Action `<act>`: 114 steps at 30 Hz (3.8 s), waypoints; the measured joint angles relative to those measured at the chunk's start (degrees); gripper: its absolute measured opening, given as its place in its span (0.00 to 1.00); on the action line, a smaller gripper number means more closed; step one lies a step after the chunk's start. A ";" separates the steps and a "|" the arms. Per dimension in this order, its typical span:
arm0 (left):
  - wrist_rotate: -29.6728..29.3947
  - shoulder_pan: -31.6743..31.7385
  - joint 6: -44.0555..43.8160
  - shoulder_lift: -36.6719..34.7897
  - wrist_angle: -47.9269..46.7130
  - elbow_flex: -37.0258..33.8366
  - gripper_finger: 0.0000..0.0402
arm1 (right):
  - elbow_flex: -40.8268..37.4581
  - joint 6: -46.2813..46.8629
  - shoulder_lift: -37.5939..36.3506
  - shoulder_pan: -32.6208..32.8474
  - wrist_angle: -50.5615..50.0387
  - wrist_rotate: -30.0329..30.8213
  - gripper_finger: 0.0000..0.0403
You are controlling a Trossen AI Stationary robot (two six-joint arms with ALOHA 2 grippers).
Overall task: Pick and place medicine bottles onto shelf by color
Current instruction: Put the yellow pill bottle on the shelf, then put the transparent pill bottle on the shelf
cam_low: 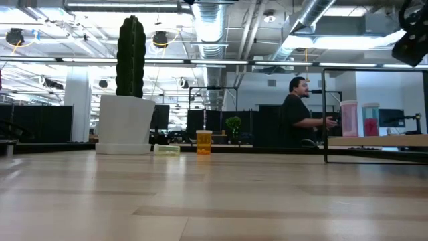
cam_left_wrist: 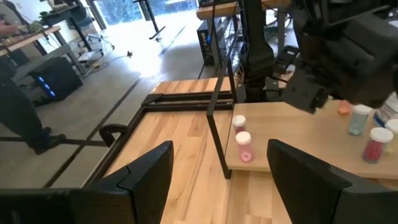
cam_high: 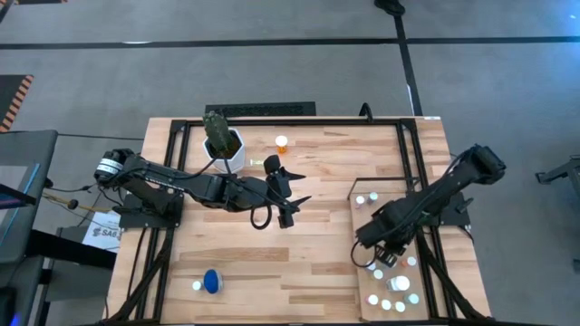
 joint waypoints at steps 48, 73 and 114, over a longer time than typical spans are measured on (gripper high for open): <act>-0.11 0.00 -2.44 0.00 -2.47 0.00 0.62 | -2.01 -23.56 2.96 3.74 0.81 6.53 0.35; -0.25 0.00 -3.29 0.00 -1.64 0.00 0.62 | 3.10 -25.12 -3.41 3.71 -10.92 5.86 0.61; 30.85 -31.38 -112.21 0.00 -67.64 0.00 0.62 | 13.22 -61.01 1.68 -15.71 26.08 13.98 0.61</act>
